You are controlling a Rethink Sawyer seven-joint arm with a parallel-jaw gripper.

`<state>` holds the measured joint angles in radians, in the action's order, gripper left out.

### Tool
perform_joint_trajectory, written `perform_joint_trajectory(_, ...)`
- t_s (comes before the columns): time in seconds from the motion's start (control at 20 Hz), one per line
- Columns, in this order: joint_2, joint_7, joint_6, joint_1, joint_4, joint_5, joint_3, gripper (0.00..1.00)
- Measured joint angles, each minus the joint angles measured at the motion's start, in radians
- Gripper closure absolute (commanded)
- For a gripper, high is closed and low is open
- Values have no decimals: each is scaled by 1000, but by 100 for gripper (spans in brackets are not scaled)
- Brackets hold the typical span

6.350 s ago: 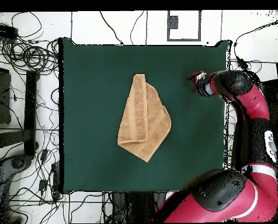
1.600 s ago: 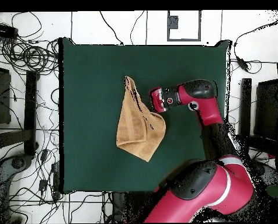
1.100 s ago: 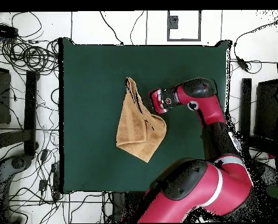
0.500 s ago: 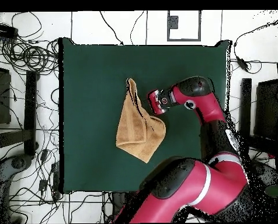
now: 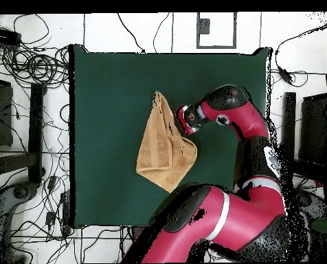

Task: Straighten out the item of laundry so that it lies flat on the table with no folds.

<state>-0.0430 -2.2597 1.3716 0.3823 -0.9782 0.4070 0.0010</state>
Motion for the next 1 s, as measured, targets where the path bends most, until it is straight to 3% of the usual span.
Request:
perform_joint_trajectory(0.45,5,0,0,-5,91,-85,-75,0)
perform_joint_trajectory(1.0,9,0,23,13,180,-98,-93,0)
